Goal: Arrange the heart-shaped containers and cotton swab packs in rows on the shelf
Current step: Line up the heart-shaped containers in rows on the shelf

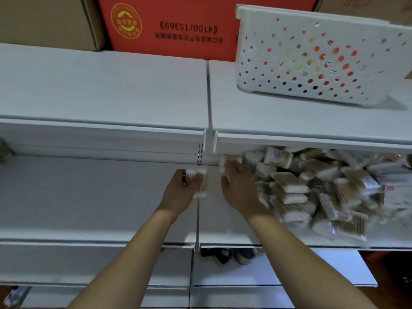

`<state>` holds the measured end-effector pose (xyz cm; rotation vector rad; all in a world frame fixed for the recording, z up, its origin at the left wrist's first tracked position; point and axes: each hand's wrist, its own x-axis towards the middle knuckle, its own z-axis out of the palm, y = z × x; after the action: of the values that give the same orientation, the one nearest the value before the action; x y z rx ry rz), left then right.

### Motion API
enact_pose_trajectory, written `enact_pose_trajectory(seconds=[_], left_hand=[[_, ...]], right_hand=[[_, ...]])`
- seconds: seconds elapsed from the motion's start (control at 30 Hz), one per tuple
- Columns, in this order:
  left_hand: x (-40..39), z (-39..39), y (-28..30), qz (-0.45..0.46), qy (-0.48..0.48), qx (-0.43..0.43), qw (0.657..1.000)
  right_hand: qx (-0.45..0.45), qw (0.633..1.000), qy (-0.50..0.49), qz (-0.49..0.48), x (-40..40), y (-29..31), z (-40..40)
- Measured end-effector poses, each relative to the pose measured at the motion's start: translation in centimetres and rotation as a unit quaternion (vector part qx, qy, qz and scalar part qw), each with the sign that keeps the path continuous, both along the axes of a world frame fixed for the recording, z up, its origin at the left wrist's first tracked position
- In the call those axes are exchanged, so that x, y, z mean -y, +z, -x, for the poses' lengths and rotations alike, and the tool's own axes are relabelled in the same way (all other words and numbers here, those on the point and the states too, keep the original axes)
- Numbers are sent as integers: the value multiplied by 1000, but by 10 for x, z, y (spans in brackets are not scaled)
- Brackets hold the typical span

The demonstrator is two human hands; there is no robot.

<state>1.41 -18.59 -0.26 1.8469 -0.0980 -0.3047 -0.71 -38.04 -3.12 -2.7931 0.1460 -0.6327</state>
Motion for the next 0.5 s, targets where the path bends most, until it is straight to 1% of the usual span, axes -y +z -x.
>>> enact_pose_trajectory(seconds=[0.07,0.1,0.2,0.23,0.3,0.37,0.5], left_hand=[[-13,-1,1,-38,-13,7,999],[-19,-3,0,-55,-16,8,998],[-39,-9,-4,-82,-14,12,996],[-47,-14,-8,-90,-14,13,996],[-61,-20,-11,-99,-15,11,995],[-70,-23,-12,-98,-13,11,995],[-71,-26,-7,-91,-23,15,995]], right_hand=[[-104,993,-45,41,5,-6,-21],[-137,987,-54,63,6,-9,-29],[-189,968,-79,146,4,-17,-46],[-191,963,-89,167,3,-19,-51],[-165,962,-103,191,3,-22,-56],[-139,963,-97,211,7,-23,-60],[-131,959,-89,234,9,-17,-65]])
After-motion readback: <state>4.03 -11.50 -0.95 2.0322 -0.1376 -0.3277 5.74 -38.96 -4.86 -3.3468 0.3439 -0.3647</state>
